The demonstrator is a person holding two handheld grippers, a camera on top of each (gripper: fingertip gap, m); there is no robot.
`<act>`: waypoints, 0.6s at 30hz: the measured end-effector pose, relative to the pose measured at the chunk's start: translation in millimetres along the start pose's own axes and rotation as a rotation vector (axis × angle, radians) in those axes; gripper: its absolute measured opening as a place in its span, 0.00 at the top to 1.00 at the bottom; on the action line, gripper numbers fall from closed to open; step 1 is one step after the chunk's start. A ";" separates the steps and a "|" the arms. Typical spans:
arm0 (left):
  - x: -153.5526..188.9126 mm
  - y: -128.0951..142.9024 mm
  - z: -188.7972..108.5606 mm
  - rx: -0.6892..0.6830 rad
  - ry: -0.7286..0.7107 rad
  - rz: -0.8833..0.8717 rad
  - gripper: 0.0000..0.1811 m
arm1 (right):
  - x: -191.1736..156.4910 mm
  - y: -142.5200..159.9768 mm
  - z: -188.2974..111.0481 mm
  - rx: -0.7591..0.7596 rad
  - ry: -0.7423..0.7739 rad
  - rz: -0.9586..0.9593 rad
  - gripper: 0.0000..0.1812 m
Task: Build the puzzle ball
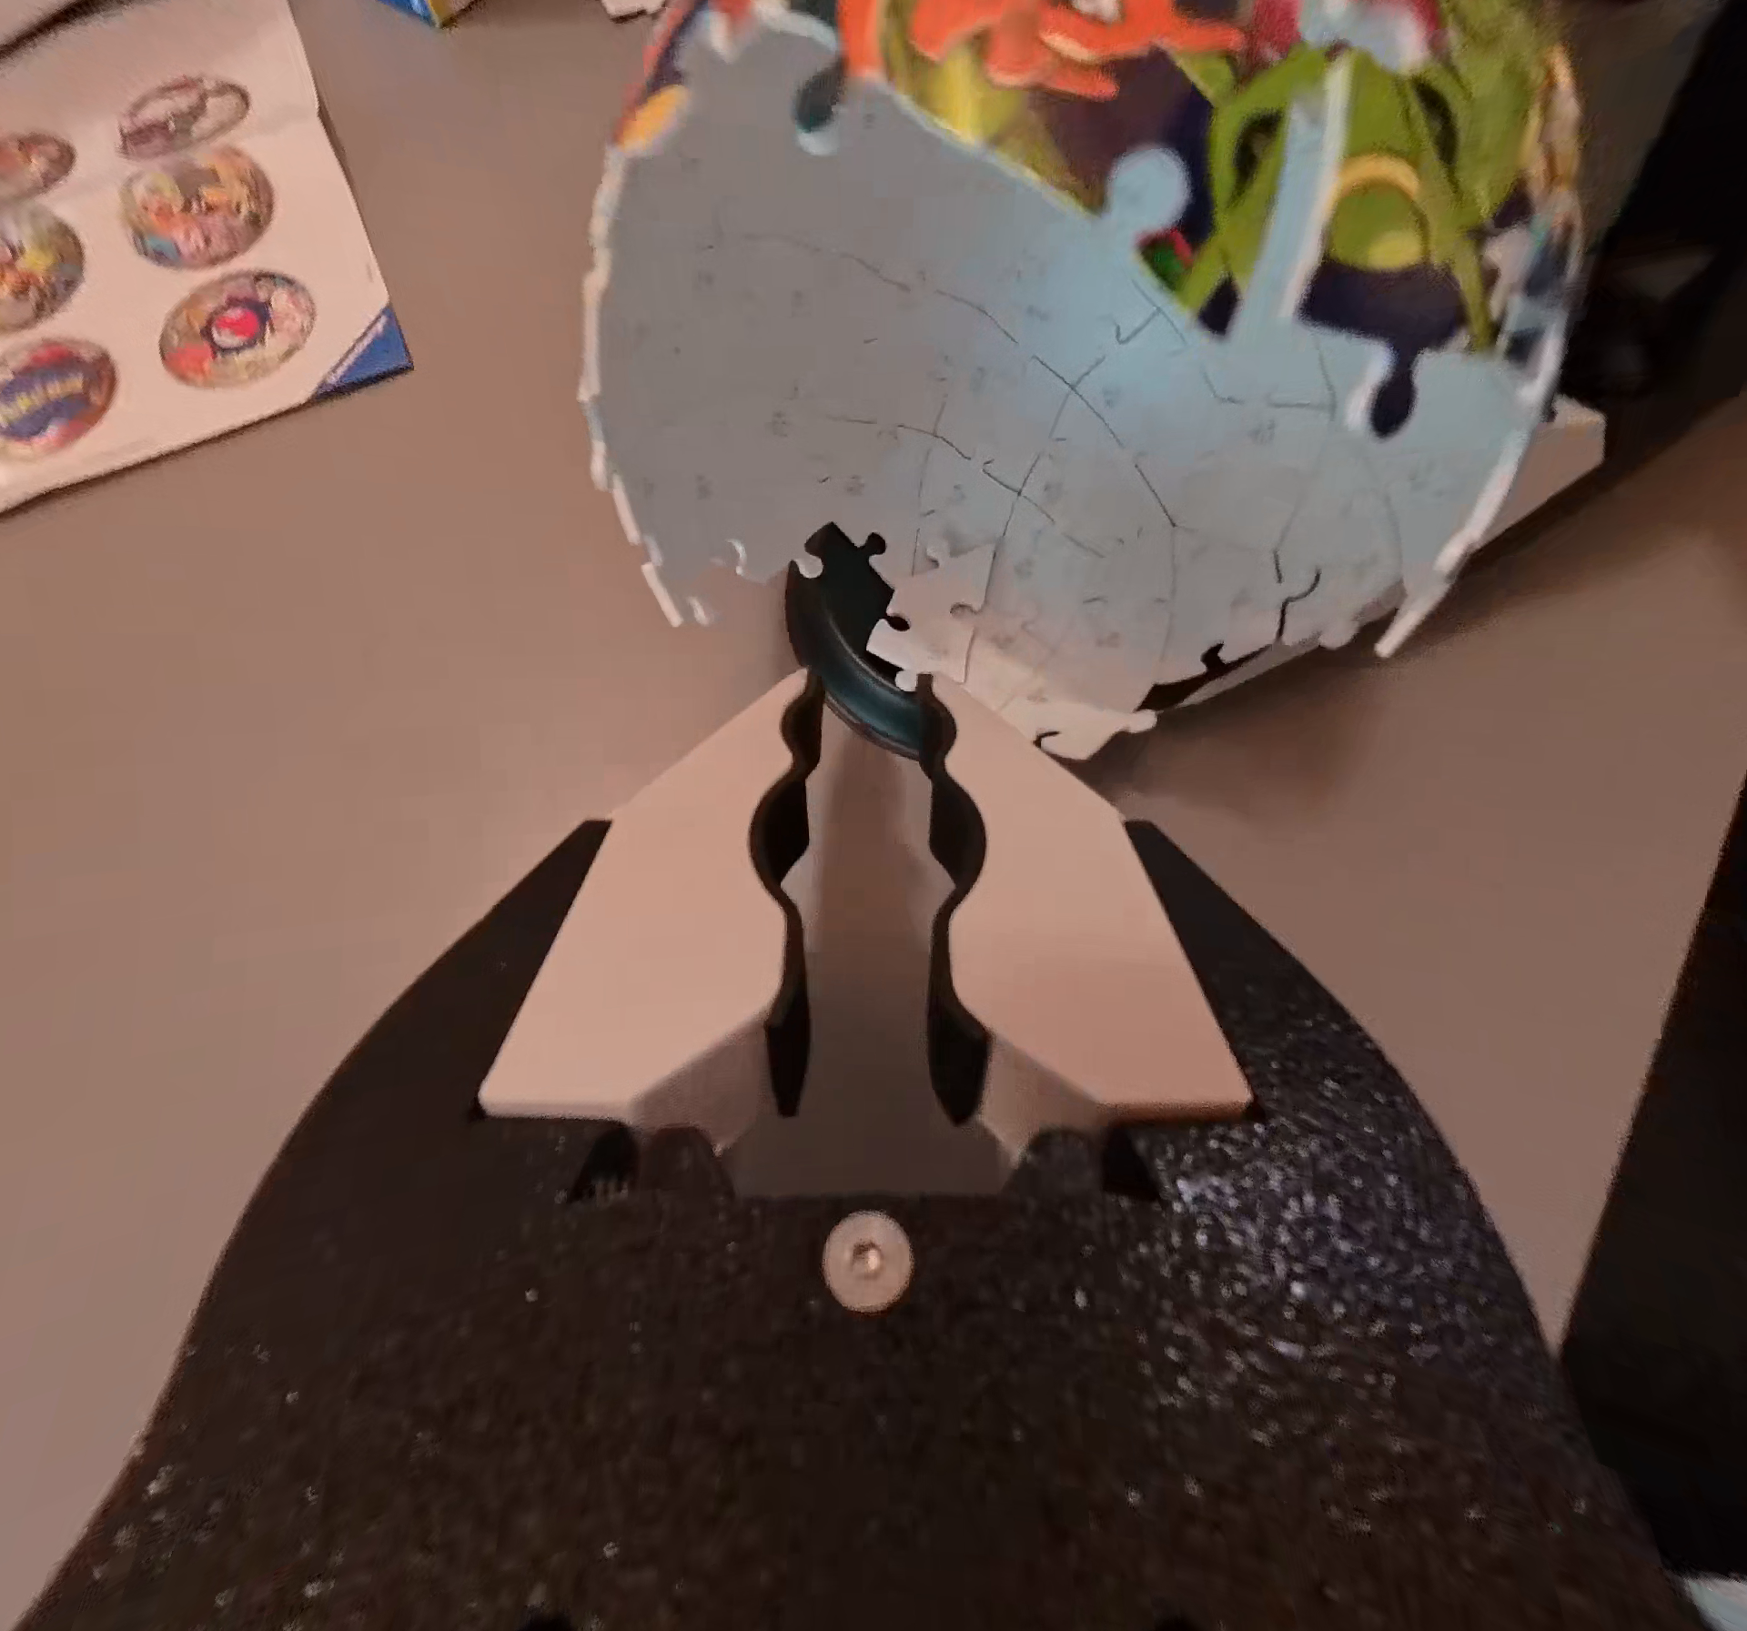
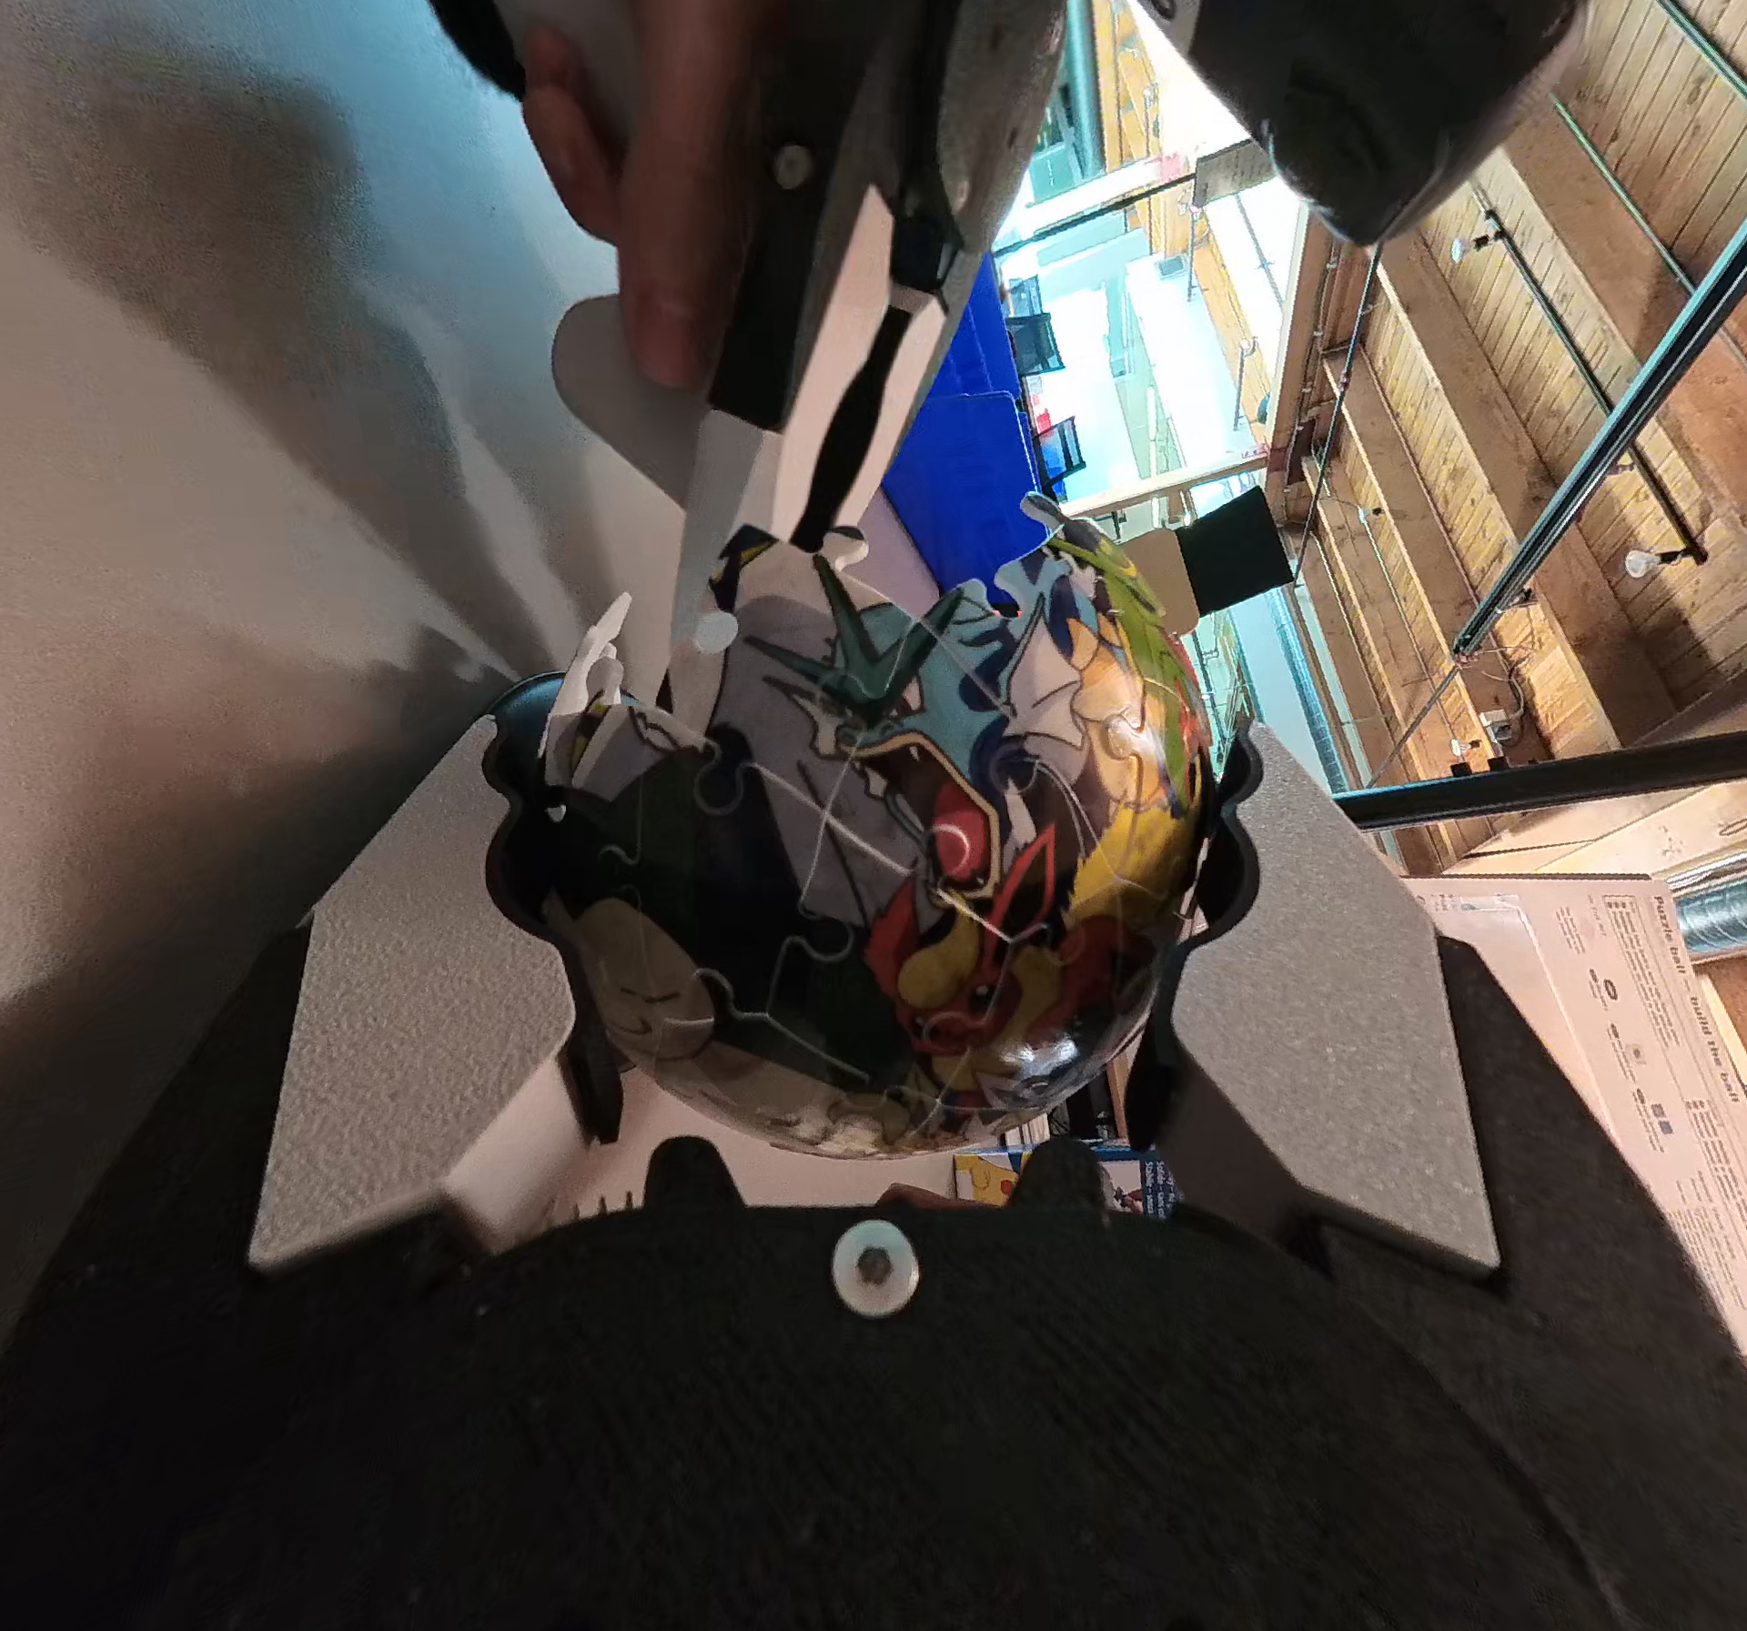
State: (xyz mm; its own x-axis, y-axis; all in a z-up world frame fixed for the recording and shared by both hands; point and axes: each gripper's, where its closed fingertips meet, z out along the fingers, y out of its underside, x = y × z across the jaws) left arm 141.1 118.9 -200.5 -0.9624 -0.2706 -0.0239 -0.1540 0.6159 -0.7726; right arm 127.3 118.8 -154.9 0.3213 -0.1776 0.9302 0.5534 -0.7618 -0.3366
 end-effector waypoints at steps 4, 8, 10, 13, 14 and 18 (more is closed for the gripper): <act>2.4 0.4 4.5 0.033 -0.023 0.122 0.91 | 0.1 0.0 0.0 0.000 0.001 -0.001 0.22; 5.9 0.1 8.2 0.047 -0.017 0.157 0.94 | 0.4 0.0 0.1 0.000 0.000 0.000 0.22; 4.5 1.4 9.7 0.037 -0.024 0.156 0.96 | 0.5 0.1 0.1 0.000 0.000 0.000 0.23; 5.7 3.2 10.8 0.023 -0.017 0.148 1.00 | 0.8 0.2 0.1 0.000 0.001 0.000 0.23; 6.6 3.1 10.7 0.022 -0.016 0.149 1.00 | 0.9 0.2 0.1 0.000 0.001 -0.001 0.23; 8.3 3.4 10.1 0.023 -0.016 0.165 1.00 | 1.4 0.3 -0.2 0.000 0.000 0.000 0.23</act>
State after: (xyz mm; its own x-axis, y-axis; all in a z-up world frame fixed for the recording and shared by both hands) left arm 134.8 111.3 -209.8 -0.9704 -0.1793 -0.1617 0.0111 0.6359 -0.7717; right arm 127.8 118.2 -153.7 0.3213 -0.1777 0.9302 0.5535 -0.7618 -0.3367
